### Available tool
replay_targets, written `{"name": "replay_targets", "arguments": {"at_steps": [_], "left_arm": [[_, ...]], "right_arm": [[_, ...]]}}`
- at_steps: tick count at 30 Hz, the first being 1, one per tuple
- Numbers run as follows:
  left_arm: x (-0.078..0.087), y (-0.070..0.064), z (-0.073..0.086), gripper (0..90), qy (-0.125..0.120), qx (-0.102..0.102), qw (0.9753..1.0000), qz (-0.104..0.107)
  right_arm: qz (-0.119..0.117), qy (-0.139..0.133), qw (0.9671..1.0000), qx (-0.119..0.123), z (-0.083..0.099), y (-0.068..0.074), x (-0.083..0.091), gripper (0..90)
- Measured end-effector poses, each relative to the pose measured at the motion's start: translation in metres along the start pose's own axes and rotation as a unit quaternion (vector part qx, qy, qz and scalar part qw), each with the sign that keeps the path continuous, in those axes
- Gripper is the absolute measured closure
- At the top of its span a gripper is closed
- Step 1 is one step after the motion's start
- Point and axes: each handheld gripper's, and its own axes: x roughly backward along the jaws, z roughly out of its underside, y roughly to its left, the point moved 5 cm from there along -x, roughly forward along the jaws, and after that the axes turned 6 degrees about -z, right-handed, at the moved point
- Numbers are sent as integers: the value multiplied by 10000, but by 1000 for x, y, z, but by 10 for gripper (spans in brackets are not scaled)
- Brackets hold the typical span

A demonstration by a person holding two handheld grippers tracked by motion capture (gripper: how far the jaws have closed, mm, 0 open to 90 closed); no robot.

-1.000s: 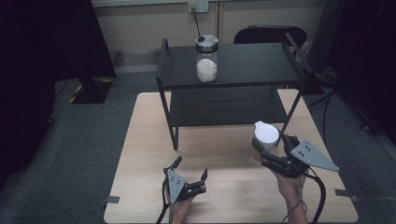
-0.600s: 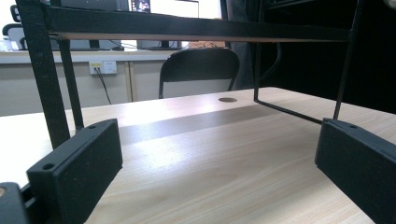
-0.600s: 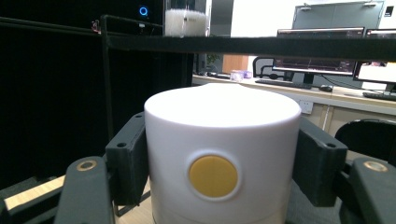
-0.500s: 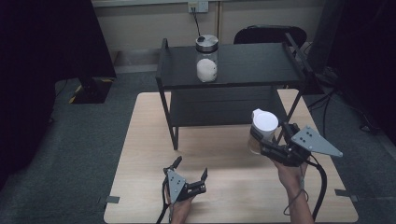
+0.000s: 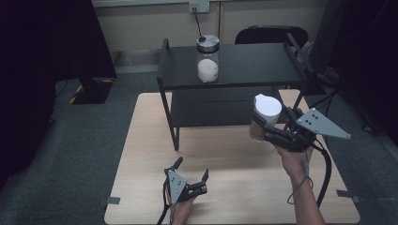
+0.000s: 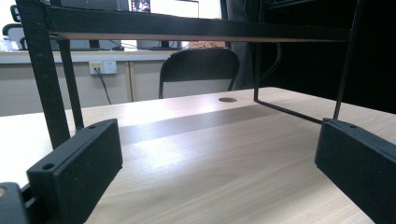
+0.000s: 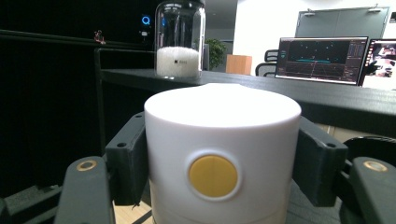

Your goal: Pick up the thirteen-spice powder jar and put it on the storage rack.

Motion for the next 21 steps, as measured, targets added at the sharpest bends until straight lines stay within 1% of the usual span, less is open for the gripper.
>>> {"name": "replay_targets", "arguments": {"at_steps": [3, 10, 17, 21], "left_arm": [[0, 0, 0, 2, 0, 2, 10000, 0], [0, 0, 0, 2, 0, 1, 10000, 0], [0, 0, 0, 2, -1, 3, 10000, 0], [0, 0, 0, 2, 0, 2, 10000, 0]], "right_arm": [[-9, 2, 10000, 27, -7, -3, -4, 306], [-70, -37, 10000, 0, -23, -7, -14, 305], [-160, -101, 9997, -131, -38, -13, -24, 305], [-130, -66, 9998, -94, -49, -14, -30, 306]]}}
